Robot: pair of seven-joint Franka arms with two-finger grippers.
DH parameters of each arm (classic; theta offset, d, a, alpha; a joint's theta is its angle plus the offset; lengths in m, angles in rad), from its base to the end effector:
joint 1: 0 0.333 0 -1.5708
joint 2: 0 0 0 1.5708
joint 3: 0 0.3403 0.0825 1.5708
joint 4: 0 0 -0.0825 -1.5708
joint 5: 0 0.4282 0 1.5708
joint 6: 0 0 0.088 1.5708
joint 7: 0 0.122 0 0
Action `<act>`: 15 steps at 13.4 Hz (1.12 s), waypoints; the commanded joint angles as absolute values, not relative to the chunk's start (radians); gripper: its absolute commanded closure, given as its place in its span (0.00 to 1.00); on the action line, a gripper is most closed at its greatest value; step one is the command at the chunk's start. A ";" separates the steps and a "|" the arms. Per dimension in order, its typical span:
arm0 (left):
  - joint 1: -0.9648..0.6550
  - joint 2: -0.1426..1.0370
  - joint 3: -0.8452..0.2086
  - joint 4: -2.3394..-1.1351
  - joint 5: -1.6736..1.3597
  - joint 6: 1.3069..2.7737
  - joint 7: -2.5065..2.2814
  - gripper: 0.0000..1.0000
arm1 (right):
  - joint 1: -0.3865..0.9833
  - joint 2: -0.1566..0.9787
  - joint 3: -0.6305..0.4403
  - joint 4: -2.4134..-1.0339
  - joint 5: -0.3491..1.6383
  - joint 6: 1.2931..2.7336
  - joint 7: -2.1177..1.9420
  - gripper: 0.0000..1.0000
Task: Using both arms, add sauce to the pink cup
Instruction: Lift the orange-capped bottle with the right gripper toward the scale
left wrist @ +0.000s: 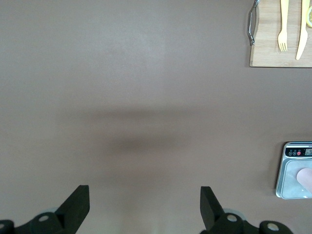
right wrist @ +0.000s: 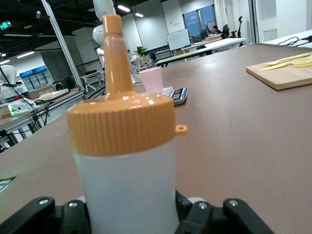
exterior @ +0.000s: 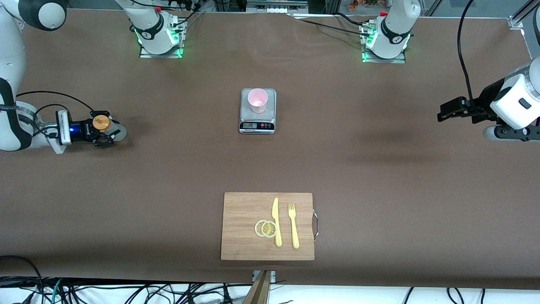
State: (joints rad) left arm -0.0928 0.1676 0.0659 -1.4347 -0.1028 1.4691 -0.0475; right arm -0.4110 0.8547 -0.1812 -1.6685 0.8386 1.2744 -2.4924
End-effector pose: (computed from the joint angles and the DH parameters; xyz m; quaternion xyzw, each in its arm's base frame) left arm 0.6389 -0.0340 0.5919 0.9967 0.0084 -0.0680 0.0433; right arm 0.5365 -0.2294 0.0908 -0.5646 -0.5460 -0.3030 0.5398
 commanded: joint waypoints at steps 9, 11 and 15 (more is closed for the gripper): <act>-0.098 0.183 0.067 -1.410 -0.092 1.453 -0.023 0.00 | -0.141 0.576 -0.178 -1.623 0.657 1.321 -1.967 0.97; -0.098 0.183 0.067 -1.410 -0.094 1.453 -0.023 0.00 | -0.065 0.531 -0.178 -1.623 0.623 1.351 -1.863 0.97; -0.098 0.184 0.067 -1.405 -0.094 1.453 -0.023 0.00 | 0.109 0.497 -0.160 -1.618 0.530 1.480 -1.705 0.97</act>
State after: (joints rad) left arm -0.0928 0.1705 0.0639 -1.4345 -0.1028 1.4691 -0.0475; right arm 0.0437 0.5289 -0.1702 -1.5945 0.5810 1.4295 -1.7751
